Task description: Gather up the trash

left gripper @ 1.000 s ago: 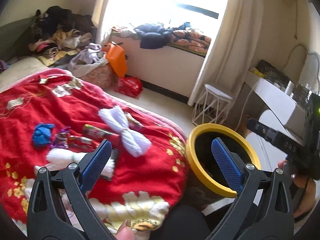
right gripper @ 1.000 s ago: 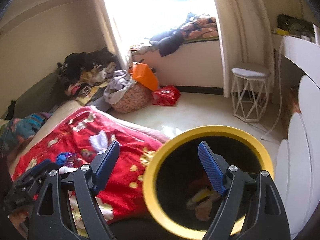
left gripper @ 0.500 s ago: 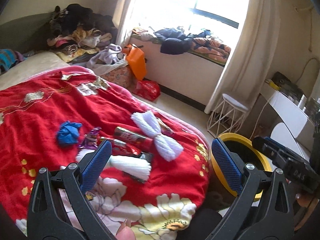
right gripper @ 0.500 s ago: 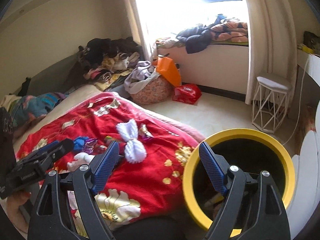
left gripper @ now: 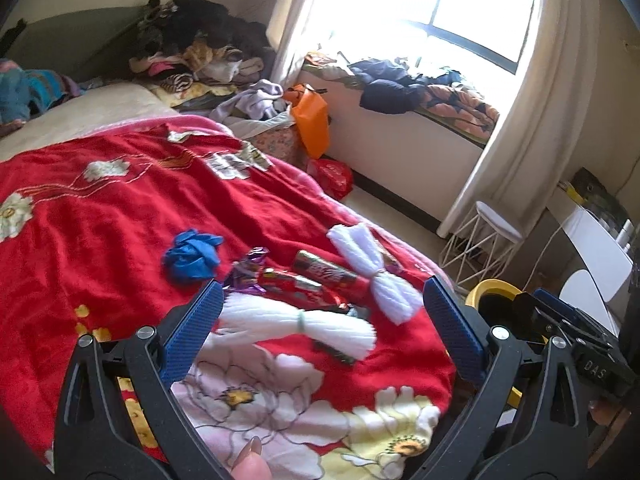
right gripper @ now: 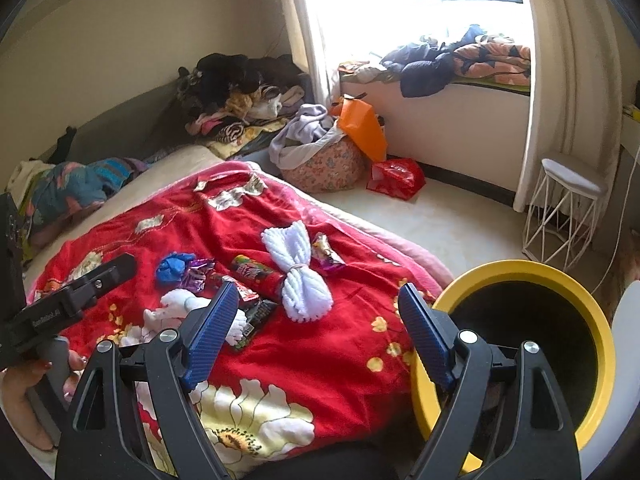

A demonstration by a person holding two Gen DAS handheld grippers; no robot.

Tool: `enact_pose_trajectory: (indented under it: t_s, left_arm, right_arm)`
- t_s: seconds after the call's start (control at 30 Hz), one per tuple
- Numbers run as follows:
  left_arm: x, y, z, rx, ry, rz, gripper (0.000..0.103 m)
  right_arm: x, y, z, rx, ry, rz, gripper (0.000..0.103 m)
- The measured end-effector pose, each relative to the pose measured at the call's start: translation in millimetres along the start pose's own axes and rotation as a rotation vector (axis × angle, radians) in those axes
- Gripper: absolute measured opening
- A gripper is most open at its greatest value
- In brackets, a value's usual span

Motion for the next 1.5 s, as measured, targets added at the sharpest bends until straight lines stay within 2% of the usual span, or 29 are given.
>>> enact_pose_trajectory:
  t_s: [0.23,0.5,0.63,0.77,1.0,1.13,1.27,1.4,1.43,1.5]
  left_arm:
    - [-5,25,-1,0.02,0.033,0.049,0.092]
    - [-25,51,-12,0.037,0.128,0.111,0.092]
    - [-32,53,-18,0.015,0.159,0.128,0.092]
    - [-36,48,-24,-0.04,0.19,0.139,0.088]
    - [-41,35,-42,-0.122,0.233,0.184,0.08]
    - [-44,34,-57,-0.135,0.26,0.221,0.075]
    - [-44,34,-67,-0.151,0.266,0.287,0.074]
    - [-44,43,-80,-0.172,0.294,0.412,0.073]
    - [-44,46,-80,-0.172,0.297,0.438,0.071]
    - [-46,52,-84,-0.154,0.304,0.483,0.062]
  right_arm:
    - [2,7,-26,0.016,0.03,0.026,0.079]
    - [-3,1,-62,-0.017,0.089,0.034,0.079]
    - [-7,-4,-79,-0.026,0.117,0.032,0.079]
    - [-8,-8,-96,-0.017,0.144,0.022,0.079]
    - [-14,-12,-126,0.049,0.211,-0.027,0.079]
    - [-20,-12,-139,0.066,0.25,-0.029,0.07]
    - [-25,-10,-146,0.086,0.268,-0.031,0.059]
    - [-28,-6,-148,0.102,0.276,-0.019,0.039]
    - [-29,-4,-147,0.1,0.271,-0.01,0.032]
    - [-29,-3,-143,0.1,0.262,0.0,0.029]
Point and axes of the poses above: each gripper's, at about its wrist camera, not at the fingertips, and z roughly against the way its jaws point, y to its left, x to its top, the point moved 4 cm from there along -z, roughly the way its jaws point, and after that the axes turned 1 degree about x, right-handed, at the moved point
